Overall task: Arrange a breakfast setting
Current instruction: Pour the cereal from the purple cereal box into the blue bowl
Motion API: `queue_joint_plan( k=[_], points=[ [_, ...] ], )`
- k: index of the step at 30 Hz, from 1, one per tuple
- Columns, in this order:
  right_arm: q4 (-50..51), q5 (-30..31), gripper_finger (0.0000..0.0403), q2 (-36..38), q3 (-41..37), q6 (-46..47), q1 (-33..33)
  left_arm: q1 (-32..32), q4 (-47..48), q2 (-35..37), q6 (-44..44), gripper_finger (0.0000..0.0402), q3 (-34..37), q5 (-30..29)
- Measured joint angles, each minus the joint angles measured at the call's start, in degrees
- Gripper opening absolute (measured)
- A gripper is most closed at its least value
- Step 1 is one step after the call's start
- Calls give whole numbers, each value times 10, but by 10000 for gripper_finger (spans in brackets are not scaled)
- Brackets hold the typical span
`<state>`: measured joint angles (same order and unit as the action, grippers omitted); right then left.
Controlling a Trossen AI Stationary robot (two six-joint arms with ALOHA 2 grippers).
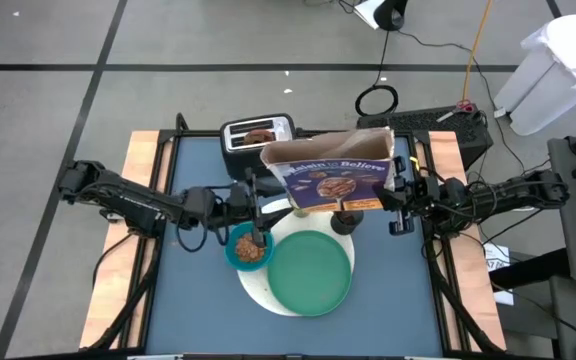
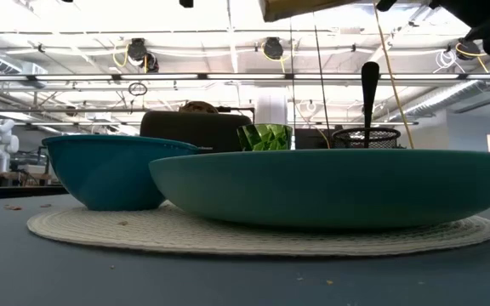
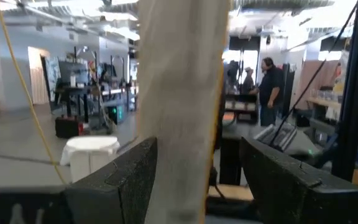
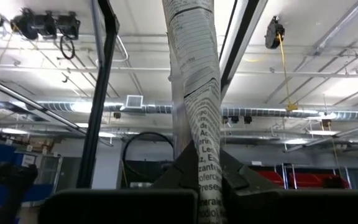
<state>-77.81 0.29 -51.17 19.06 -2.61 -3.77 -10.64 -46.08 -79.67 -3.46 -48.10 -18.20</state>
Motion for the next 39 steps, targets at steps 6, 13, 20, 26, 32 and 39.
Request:
queue_joint_plan(
  k=[6,13,20,26,32,39],
  points=[
    [7,-9,0,1,0,3,0,0,-6,1,0,237,0,0],
    [27,-6,0,-7,1,4,0,0,-16,1,-1,237,1,-1],
    [45,-5,0,-33,2,6,0,1,-53,1,-9,237,1,2],
    [80,-3,0,-48,1,21,0,1,-90,1,-28,237,1,3],
    [70,-2,0,-60,0,20,0,6,-83,2,-26,236,0,3],
    [72,-2,0,-61,1,19,0,6,-78,2,-37,174,0,3]
  ],
)
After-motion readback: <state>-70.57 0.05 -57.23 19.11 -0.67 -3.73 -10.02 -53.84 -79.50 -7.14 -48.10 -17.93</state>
